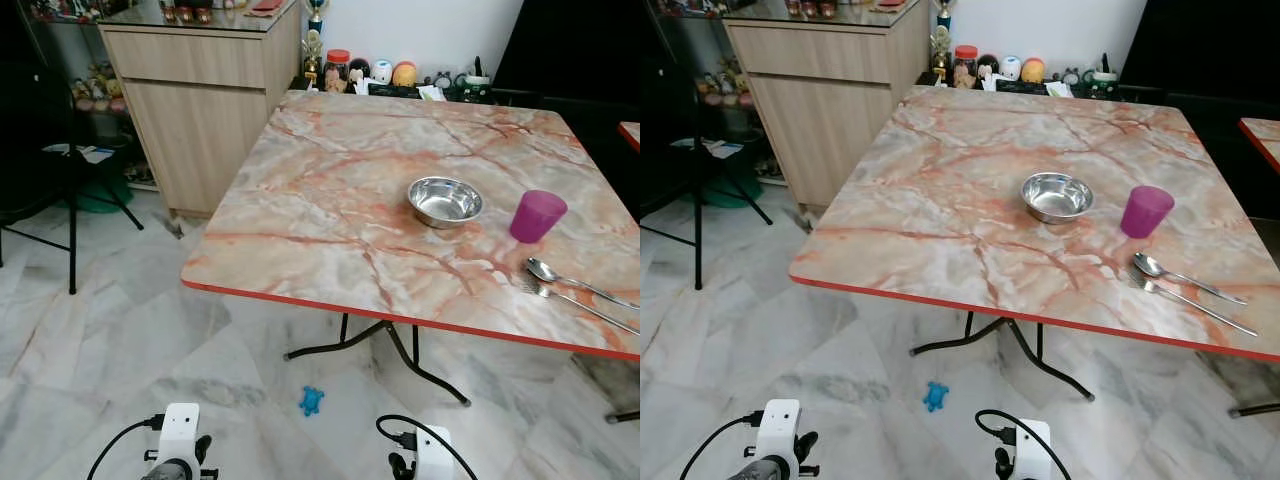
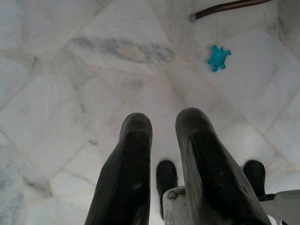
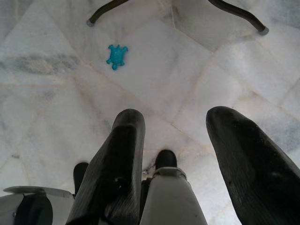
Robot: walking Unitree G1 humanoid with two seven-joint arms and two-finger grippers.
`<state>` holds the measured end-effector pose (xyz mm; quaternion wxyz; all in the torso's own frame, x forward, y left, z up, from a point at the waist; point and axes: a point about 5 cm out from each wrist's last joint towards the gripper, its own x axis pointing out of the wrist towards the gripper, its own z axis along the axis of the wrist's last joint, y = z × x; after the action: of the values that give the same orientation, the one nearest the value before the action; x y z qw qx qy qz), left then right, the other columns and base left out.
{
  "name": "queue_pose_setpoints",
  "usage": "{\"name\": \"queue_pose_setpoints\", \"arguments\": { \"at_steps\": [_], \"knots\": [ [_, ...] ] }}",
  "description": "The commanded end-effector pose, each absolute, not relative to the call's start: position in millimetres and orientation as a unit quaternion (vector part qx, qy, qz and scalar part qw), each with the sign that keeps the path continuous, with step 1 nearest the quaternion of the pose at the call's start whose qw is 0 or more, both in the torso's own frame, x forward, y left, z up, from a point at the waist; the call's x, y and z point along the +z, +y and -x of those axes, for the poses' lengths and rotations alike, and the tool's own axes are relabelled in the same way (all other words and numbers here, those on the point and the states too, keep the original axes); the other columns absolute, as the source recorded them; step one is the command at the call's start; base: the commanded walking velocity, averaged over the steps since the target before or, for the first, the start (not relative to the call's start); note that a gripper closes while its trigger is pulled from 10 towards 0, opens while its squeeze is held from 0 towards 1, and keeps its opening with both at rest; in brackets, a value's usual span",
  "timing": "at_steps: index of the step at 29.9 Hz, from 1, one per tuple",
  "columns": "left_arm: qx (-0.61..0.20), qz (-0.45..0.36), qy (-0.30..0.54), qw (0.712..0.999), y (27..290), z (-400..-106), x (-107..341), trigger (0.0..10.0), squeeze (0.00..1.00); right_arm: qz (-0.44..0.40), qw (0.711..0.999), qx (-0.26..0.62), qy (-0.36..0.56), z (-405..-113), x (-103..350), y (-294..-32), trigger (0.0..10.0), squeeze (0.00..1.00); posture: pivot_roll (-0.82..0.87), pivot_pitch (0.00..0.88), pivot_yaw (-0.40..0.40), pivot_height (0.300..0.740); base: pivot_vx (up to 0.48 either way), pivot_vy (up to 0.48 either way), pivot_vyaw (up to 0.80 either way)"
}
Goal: Setting the table
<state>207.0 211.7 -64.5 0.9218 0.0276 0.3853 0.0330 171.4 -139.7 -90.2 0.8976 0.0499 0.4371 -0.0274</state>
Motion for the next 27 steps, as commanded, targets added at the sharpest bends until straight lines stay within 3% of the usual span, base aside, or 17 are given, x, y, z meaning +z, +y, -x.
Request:
{"name": "queue_pose_setpoints", "arguments": {
  "at_steps": [1, 7, 10, 27],
  "knots": [
    [0.031, -0.028, 0.388, 0.921, 210.5, -205.2, -65.9, 10.0, 0.0, -0.048, 0.894, -0.033, 0.445, -168.7, -91.7, -142.9, 10.0, 0.0, 0.1, 0.0, -0.039, 0.728, 0.0, -0.431, 0.0],
    [0.031, -0.028, 0.389, 0.92, 210.4, -204.6, -66.3, 10.0, 0.0, -0.047, 0.893, -0.031, 0.447, -168.4, -92.0, -143.1, 10.0, 0.0, 0.1, 0.0, -0.038, 0.728, 0.0, -0.428, -0.67],
    [0.031, -0.029, 0.389, 0.92, 210.5, -204.2, -66.5, 10.0, 0.0, -0.043, 0.894, -0.03, 0.444, -168.7, -91.7, -143.3, 10.0, 0.0, 0.1, 0.0, -0.037, 0.728, 0.0, -0.414, 0.0],
    [0.024, -0.044, 0.385, 0.921, 221.4, -200.0, -65.5, 10.0, 0.0, -0.036, 0.894, -0.025, 0.445, -168.2, -91.9, -143.8, 10.0, 0.0, 0.11, 0.0, -0.035, 0.728, 0.0, 0.0, 0.0]
  ]
}}
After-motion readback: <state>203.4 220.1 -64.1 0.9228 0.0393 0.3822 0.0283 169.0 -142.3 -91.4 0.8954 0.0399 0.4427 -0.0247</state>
